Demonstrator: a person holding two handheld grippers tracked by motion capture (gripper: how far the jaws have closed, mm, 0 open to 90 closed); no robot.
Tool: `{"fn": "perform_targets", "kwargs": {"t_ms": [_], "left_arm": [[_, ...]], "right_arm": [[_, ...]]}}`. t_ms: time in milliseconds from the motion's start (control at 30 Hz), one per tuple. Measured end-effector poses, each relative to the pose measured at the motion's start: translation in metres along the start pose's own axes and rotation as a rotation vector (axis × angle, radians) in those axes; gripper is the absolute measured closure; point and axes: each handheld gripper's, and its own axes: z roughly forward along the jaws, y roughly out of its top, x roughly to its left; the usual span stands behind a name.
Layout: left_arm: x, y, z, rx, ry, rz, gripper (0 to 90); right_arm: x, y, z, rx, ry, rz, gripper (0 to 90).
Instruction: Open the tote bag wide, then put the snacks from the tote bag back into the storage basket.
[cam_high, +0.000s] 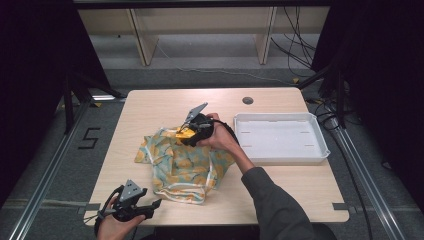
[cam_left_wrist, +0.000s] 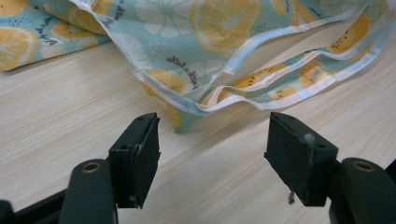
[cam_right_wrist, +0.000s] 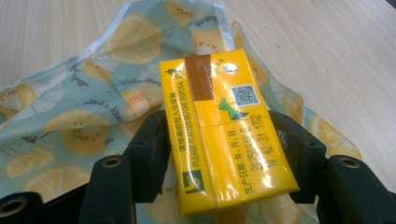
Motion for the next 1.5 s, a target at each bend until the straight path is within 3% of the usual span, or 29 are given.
{"fn": "perform_targets", "kwargs": {"t_ms": [133,300,367,467,800,1000,1067,1233,1267,1300,1333,1400,1467,1500], "left_arm": [[0.0,0.0,0.0,-0.006,0.001,0.009,34.2],[0.001,-0.001,0.001,0.024,-0.005,0.009,33.9],[0.002,-0.001,0.001,0.024,-0.009,0.02,33.9],[0.0,-0.002,0.003,0.005,-0.007,0.004,33.8],[0.001,-0.001,0.002,0.056,-0.007,0.019,33.8],[0.001,-0.002,0.002,0.054,-0.009,0.02,33.8],[0.003,-0.001,0.001,0.067,-0.009,0.05,33.8],[0.0,-0.002,0.005,0.018,-0.009,0.017,33.8],[0.002,-0.002,0.003,0.048,-0.013,0.043,33.8],[0.001,-0.002,0.004,0.029,-0.013,0.023,33.8],[0.002,-0.002,0.003,0.047,-0.013,0.042,33.8],[-0.001,-0.003,0.004,0.019,-0.008,0.01,33.8],[0.002,-0.002,0.003,0.046,-0.013,0.039,33.8],[0.001,-0.002,0.003,0.046,-0.015,0.026,33.8]], "right_arm": [[0.001,0.001,0.003,0.006,0.001,-0.008,44.0],[0.0,0.001,0.004,0.017,0.006,-0.027,46.9],[0.0,0.001,0.005,0.024,0.007,-0.031,48.5],[0.0,0.001,0.006,0.026,0.011,-0.036,49.1],[0.002,0.001,0.005,0.024,0.015,-0.027,50.6],[0.004,0.002,0.004,0.026,0.006,-0.04,51.0],[0.005,0.003,0.005,0.024,0.005,-0.036,51.1],[0.007,0.006,0.004,0.029,0.011,-0.036,51.3],[0.008,0.007,0.004,0.027,0.01,-0.028,51.3],[0.008,0.008,0.004,0.03,0.009,-0.029,51.3],[0.008,0.009,0.003,0.028,0.004,-0.036,51.3],[0.009,0.011,0.002,0.026,0.003,-0.025,51.4],[0.009,0.013,0.0,0.025,0.005,-0.026,51.5],[0.008,0.015,-0.001,0.022,0.004,-0.038,51.5]]}}
